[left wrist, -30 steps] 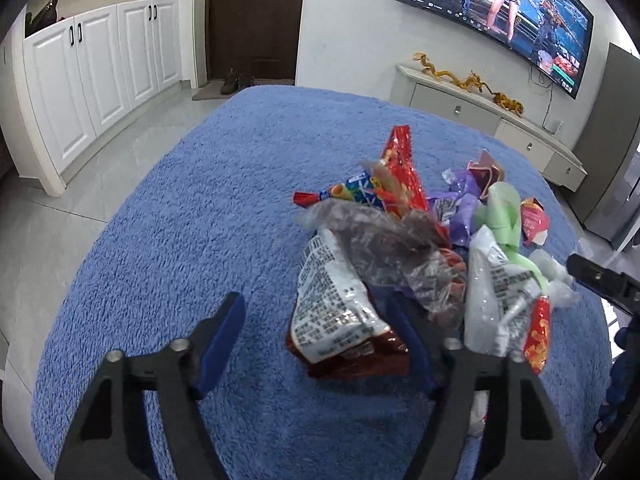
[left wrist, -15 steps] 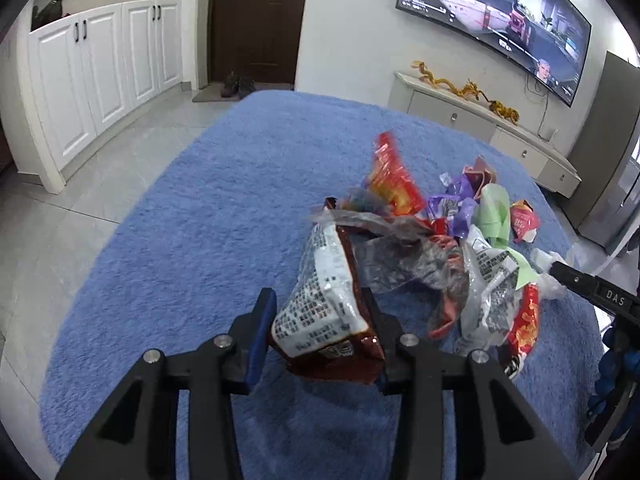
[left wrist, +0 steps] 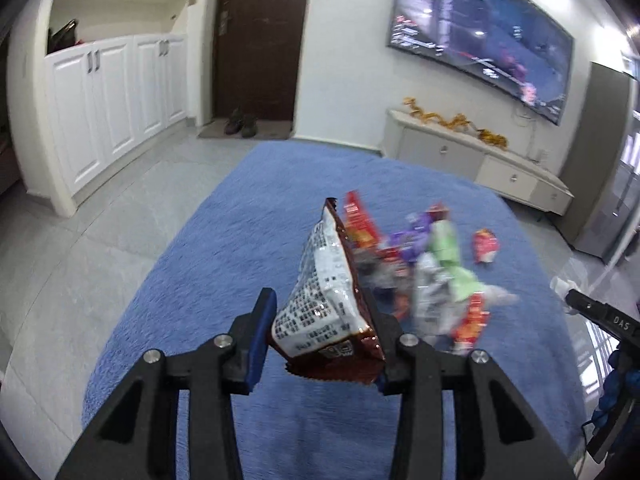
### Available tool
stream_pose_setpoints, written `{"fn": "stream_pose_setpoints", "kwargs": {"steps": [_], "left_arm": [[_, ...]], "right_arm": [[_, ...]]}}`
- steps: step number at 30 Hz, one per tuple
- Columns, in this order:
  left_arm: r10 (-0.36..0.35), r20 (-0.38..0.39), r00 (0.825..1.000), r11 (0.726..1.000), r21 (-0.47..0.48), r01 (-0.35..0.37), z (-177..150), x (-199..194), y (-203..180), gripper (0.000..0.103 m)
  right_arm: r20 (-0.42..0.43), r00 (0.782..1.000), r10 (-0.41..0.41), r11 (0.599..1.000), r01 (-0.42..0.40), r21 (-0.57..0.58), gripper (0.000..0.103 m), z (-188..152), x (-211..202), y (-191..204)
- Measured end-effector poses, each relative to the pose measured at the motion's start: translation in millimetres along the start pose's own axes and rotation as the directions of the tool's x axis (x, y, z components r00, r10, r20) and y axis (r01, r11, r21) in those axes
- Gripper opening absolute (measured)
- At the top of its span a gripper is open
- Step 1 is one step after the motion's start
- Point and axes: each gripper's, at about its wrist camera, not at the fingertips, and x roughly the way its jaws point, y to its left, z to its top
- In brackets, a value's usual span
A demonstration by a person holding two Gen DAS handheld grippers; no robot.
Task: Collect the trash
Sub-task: 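Grasp the white printed snack bag with the left tool while the right tool grasps white tissue, then carry both items over the trash bin and open both tools to drop them, then move both open tools back over the wrapper pile on the rug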
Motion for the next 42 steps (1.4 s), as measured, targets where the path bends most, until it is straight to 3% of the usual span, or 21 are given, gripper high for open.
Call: {"fn": "stream_pose_setpoints", "kwargs": {"steps": [5,9,15,20,25,31,33,37,39,42], "left_arm": [[-0.124,0.007,0.992,0.989,0.079,0.123,4,-14,-49,0.039],[-0.239,-0.033,0.971,0.959,0.146,0.241,6,-14,-101,0.039],[-0.391,-0.151,0.908,0.866,0.276,0.418,-1,0,-211,0.039],[-0.476,-0.256,0.842,0.756,0.370,0.540,-16,8,-307,0.039],[-0.498,-0.350,0.793,0.664,0.435,0.608,-45,18,-388,0.040],[-0.490,-0.431,0.758,0.589,0.478,0.652,-73,36,-453,0.040],[-0.491,-0.461,0.740,0.565,0.478,0.673,-81,42,-465,0.040],[-0.499,-0.526,0.689,0.539,0.434,0.722,-89,55,-481,0.045],[-0.499,-0.544,0.675,0.538,0.417,0.733,-89,61,-487,0.058],[-0.505,-0.549,0.666,0.533,0.409,0.741,-87,64,-489,0.061]], "right_arm": [[0.051,0.998,-0.047,0.998,0.045,0.045,0.033,-7,-40,-25],[0.088,0.988,-0.129,0.987,0.120,0.109,0.033,-16,-75,-62],[0.079,0.962,-0.263,0.941,0.238,0.241,0.033,-40,-108,-137],[0.027,0.939,-0.344,0.886,0.315,0.341,0.033,-66,-119,-196],[-0.018,0.927,-0.375,0.849,0.351,0.395,0.035,-80,-121,-237],[-0.077,0.922,-0.378,0.824,0.374,0.425,0.036,-92,-108,-272],[-0.095,0.920,-0.380,0.815,0.382,0.436,0.042,-98,-106,-278],[-0.123,0.919,-0.374,0.804,0.387,0.451,0.057,-106,-100,-289],[-0.137,0.917,-0.375,0.798,0.395,0.455,0.060,-110,-99,-293],[-0.152,0.911,-0.382,0.786,0.407,0.466,0.062,-114,-101,-296]]}}
